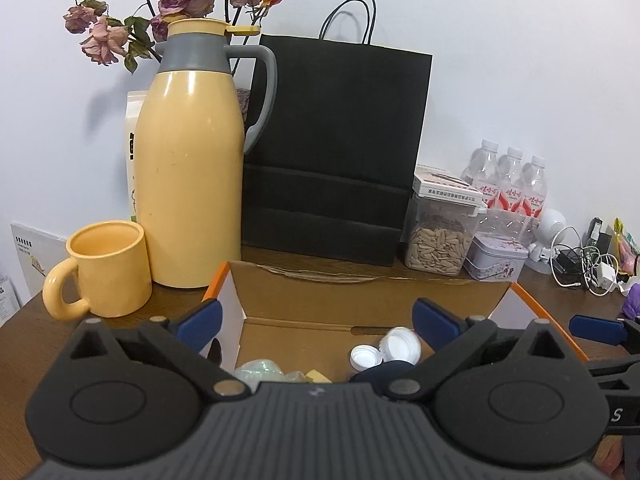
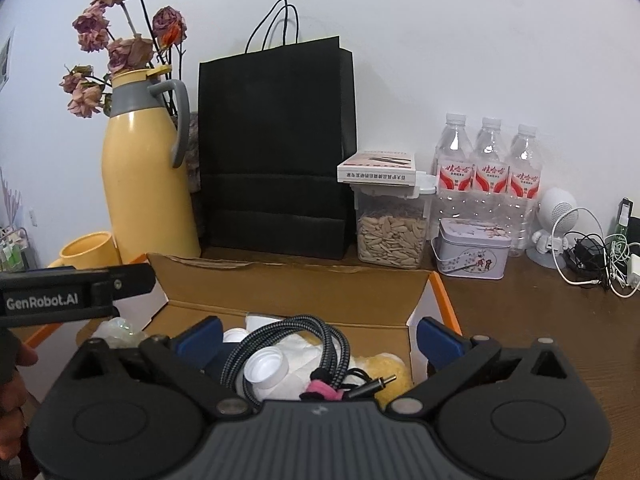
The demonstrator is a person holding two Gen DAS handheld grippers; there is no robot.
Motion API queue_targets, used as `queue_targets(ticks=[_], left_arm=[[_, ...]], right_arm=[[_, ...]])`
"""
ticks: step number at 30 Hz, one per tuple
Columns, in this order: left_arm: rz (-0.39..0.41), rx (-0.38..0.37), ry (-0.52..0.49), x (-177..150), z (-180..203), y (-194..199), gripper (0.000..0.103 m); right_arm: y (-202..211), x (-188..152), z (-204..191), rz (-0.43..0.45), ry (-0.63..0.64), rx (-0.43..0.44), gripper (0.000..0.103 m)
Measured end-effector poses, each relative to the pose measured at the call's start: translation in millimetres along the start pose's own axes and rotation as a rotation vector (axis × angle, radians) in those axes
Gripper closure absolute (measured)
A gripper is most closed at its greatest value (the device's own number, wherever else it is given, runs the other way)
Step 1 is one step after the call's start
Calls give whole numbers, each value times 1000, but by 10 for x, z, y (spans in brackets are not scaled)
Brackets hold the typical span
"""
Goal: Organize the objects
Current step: 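Lower the white cap and gold block into the box and open both tools, then withdraw both tools from the box back over the table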
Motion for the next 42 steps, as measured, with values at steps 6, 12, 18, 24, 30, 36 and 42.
queue_targets(ticks=[6,12,18,24,30,36,42], left_arm=[[2,-1,-1,1,9,11,0],[11,-10,-1,11,29,60,0],[24,-24,5,54,28,131,0],[51,-38,9,115,4,285,0],[88,-55,-1,140,-26,536,0],[83,-76,-2,13,-108,818,0],[49,-78,-18,-198,-243,1049,0]], right_arm=[[14,9,5,4,-3,-4,0],[48,20,-6,9,0,1,0],[118,62,-40,24,7,9,0],[220,109,-101,40,26,19,0],[470,125,-156,82,31,18,0],[778,39,-249,90,66,13,0],[1038,-234,-317,47,88,12,0]])
Point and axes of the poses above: each gripper's, at about its wrist camera, not at the fingertips, and y roughly against the way its jaws point, z to its right, x to its top, the point moved 8 cm from there along -y, roughly the way its jaws point, and after that the axes turned 11 degrees about x, right-handed, at the moved point
